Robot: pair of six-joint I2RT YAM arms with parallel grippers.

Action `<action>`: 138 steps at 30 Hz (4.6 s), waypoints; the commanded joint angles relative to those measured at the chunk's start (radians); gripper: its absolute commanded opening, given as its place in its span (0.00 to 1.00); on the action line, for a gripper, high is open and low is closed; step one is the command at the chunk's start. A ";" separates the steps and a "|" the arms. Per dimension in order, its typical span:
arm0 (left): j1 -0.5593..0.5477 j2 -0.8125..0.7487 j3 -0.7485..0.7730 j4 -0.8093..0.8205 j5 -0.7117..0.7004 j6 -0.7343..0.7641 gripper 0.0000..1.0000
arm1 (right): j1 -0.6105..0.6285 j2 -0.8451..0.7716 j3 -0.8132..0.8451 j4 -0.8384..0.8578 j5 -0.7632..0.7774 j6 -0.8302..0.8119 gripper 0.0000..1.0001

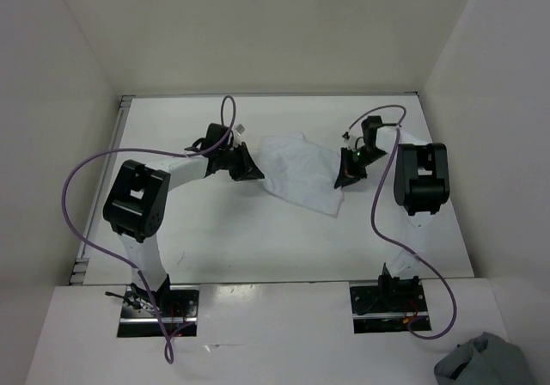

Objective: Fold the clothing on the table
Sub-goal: Flatten the skirt out

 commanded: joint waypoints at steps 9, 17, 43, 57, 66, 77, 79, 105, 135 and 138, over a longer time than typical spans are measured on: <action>-0.006 0.107 0.110 0.051 -0.001 -0.001 0.32 | 0.016 -0.035 0.257 0.221 0.038 0.015 0.84; 0.003 0.095 0.119 0.035 -0.011 0.019 0.75 | 0.005 -0.153 0.036 0.252 0.140 0.026 1.00; -0.006 0.164 0.143 -0.106 -0.048 0.132 0.68 | -0.005 -0.038 -0.052 0.243 0.083 0.041 0.77; -0.024 0.173 0.205 -0.096 -0.025 0.152 0.00 | -0.005 -0.063 -0.014 0.263 0.049 0.041 0.00; 0.065 0.487 1.425 -0.606 0.021 0.241 0.00 | -0.005 0.056 0.964 -0.002 -0.078 0.060 0.00; -0.042 0.438 1.573 -0.961 -0.289 0.392 0.00 | 0.016 -0.270 0.281 0.163 -0.041 -0.009 0.00; -0.085 0.339 1.231 -0.862 -0.326 0.406 0.00 | 0.016 -0.270 0.095 0.191 -0.008 -0.052 0.00; -0.101 -0.137 -0.037 -0.361 -0.102 0.280 0.06 | 0.016 -0.371 -0.204 0.025 0.022 -0.225 0.00; -0.035 -0.715 -0.023 -0.528 -0.025 0.274 0.00 | 0.007 -0.762 -0.061 -0.274 -0.288 -0.492 0.00; -0.035 -0.754 -0.097 -0.539 -0.025 0.274 0.01 | 0.007 -0.776 -0.098 -0.242 -0.235 -0.436 0.00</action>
